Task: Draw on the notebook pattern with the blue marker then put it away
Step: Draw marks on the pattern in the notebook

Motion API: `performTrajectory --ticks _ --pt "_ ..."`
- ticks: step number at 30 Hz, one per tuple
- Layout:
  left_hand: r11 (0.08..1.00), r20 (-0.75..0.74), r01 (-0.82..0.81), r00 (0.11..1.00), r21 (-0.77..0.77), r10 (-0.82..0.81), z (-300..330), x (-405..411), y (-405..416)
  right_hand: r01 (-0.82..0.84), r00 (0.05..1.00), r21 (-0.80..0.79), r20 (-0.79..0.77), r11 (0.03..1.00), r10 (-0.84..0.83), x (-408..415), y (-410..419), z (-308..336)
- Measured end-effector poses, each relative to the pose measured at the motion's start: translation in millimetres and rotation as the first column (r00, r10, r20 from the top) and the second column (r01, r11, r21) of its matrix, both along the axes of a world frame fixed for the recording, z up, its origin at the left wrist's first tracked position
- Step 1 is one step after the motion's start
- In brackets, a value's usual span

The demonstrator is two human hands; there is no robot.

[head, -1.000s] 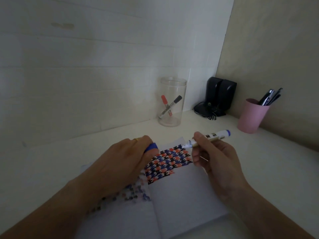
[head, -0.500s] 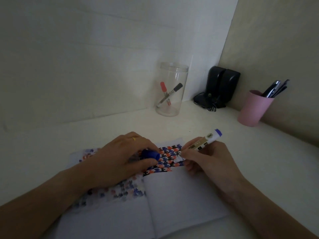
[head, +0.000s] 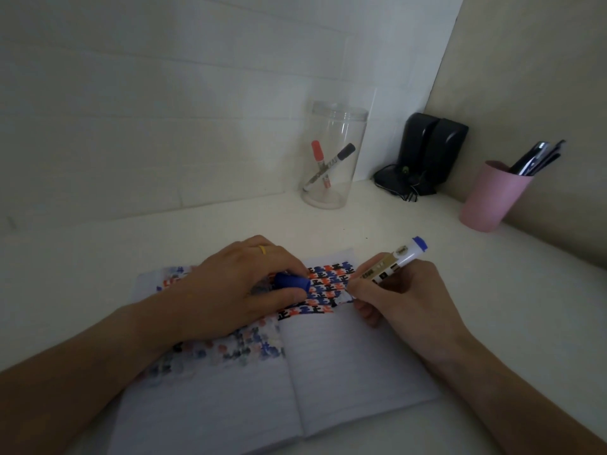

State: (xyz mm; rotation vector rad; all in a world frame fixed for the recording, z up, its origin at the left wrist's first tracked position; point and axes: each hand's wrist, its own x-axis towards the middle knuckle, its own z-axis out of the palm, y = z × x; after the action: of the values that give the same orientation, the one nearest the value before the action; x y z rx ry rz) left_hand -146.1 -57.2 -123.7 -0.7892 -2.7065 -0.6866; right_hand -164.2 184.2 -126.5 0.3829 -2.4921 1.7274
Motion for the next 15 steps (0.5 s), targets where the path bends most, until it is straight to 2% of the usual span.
performTrajectory --ticks 5,11,15 --pt "1.000 -0.004 -0.002 1.000 -0.014 0.002 0.2 -0.2 -0.1 0.023 0.999 0.071 -0.026 0.997 -0.021 0.0 -1.0 -0.7" --pt "1.000 -0.007 0.001 1.000 -0.012 -0.001 0.9 0.4 0.1 0.039 0.999 0.028 0.004 0.999 -0.039 0.0 -0.4 -1.3" --pt "1.000 -0.013 -0.001 1.000 -0.020 0.001 0.6 0.0 0.2 0.012 1.000 0.056 0.004 0.998 -0.012 0.7 -0.6 -1.6"
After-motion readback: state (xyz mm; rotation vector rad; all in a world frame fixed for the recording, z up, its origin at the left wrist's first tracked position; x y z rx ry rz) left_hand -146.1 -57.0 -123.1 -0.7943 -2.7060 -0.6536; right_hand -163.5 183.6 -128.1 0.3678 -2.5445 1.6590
